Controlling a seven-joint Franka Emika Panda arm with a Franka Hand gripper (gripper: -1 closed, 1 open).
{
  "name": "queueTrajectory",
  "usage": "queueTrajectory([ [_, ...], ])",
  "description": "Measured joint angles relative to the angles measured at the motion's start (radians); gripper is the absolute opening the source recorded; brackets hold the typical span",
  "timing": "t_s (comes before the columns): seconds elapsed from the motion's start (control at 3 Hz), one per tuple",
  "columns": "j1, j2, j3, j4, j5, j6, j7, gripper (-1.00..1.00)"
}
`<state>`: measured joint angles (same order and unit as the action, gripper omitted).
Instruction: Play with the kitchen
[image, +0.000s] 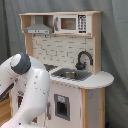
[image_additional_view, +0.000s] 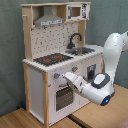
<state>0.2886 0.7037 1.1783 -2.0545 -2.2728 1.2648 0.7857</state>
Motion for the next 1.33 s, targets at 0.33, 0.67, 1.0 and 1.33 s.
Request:
queueTrajectory([
  [0.33,-0.046,-0.006,0.003,-0.039,-0.019,0.001,0.079,1.0],
  [0.67,-0.118,-0.021,0.03,-0.075,-0.053,0.012,0.128,1.0],
  [1.0,-0.195,-0.029,0.085,-0.09,-0.079,0.031,0.13,1.0],
  [1.33,-0.253,-0.028,0.091,-0.126,-0.082,0.072,0.204,1.0],
])
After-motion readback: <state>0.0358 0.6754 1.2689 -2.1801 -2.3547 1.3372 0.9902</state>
